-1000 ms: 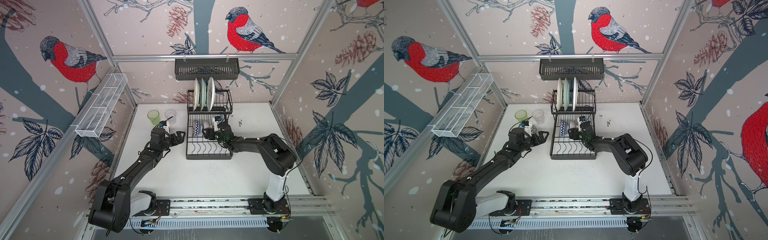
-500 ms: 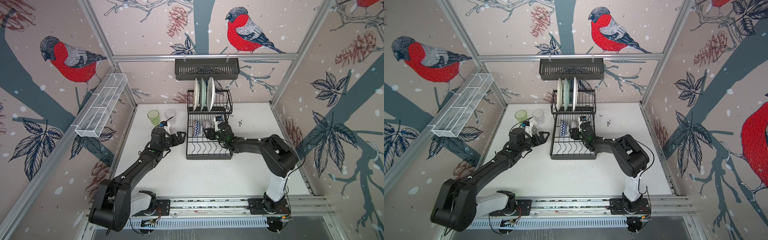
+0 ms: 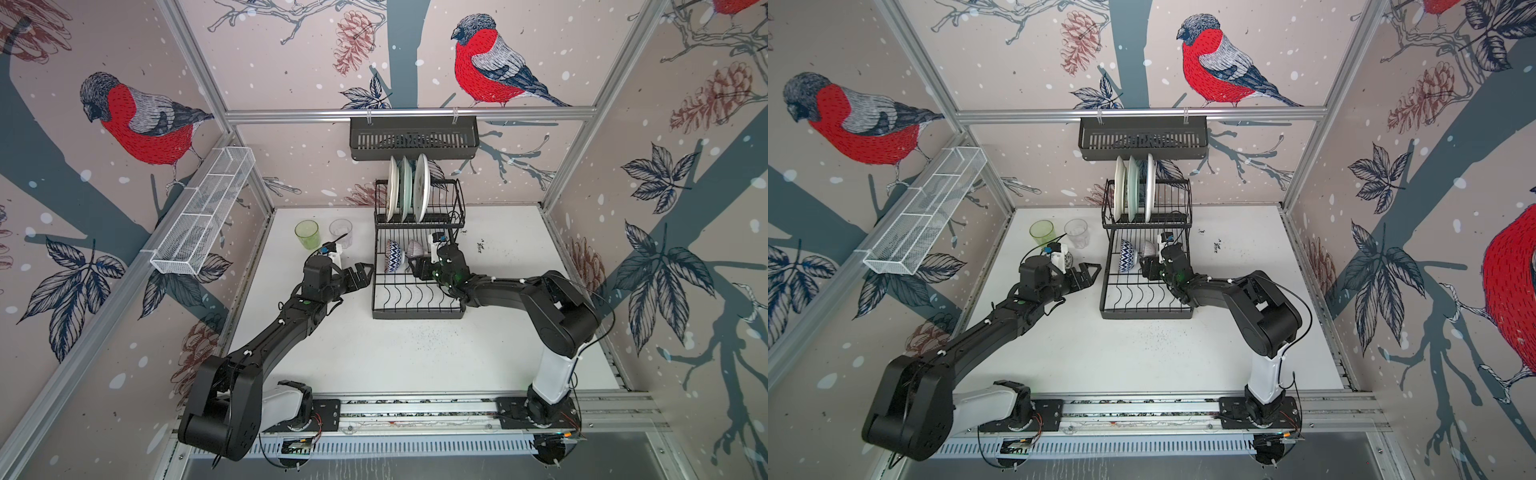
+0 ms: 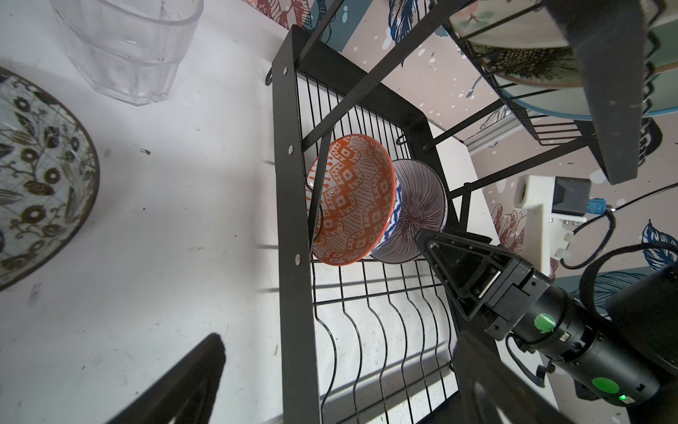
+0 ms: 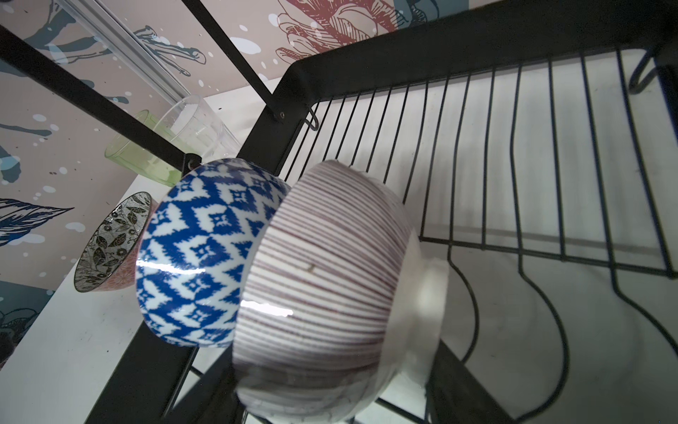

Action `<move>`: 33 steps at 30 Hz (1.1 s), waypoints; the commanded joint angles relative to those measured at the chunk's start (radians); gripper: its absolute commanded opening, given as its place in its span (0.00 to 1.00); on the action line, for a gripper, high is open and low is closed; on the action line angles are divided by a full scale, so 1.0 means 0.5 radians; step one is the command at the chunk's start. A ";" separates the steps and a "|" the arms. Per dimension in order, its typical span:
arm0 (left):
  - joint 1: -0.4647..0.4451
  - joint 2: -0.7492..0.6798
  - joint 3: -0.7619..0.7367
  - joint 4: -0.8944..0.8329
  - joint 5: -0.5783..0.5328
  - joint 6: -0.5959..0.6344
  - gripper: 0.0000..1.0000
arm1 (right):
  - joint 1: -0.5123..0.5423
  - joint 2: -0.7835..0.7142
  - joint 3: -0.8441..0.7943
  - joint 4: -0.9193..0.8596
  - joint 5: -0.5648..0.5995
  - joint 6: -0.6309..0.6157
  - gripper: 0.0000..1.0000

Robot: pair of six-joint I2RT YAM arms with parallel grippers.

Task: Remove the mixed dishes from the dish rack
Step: 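Lower the right gripper onto the purple striped bowl in the rack, then close the right gripper on the purple striped bowl and lift it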

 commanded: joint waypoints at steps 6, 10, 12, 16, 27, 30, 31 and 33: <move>-0.005 0.002 -0.003 0.086 0.028 0.002 0.97 | 0.000 -0.105 -0.023 0.037 0.021 0.015 0.63; -0.010 -0.005 -0.004 0.093 0.032 0.001 0.98 | -0.021 -0.150 -0.041 0.040 -0.059 0.070 0.63; -0.011 -0.011 -0.006 0.099 0.035 -0.002 0.97 | -0.031 -0.188 -0.070 0.067 -0.098 0.097 0.62; -0.017 -0.012 -0.009 0.111 0.042 -0.004 0.97 | -0.033 -0.283 -0.116 0.073 -0.124 0.109 0.62; -0.084 -0.004 0.014 0.142 0.057 -0.021 0.97 | -0.031 -0.592 -0.361 0.126 -0.303 0.229 0.62; -0.119 -0.002 0.029 0.134 0.044 -0.021 0.97 | -0.029 -0.700 -0.479 0.179 -0.382 0.287 0.62; -0.135 0.001 0.035 0.136 0.036 -0.023 0.97 | -0.027 -0.742 -0.518 0.196 -0.397 0.309 0.63; -0.165 0.015 0.052 0.143 0.025 -0.021 0.97 | -0.022 -0.823 -0.582 0.220 -0.413 0.348 0.63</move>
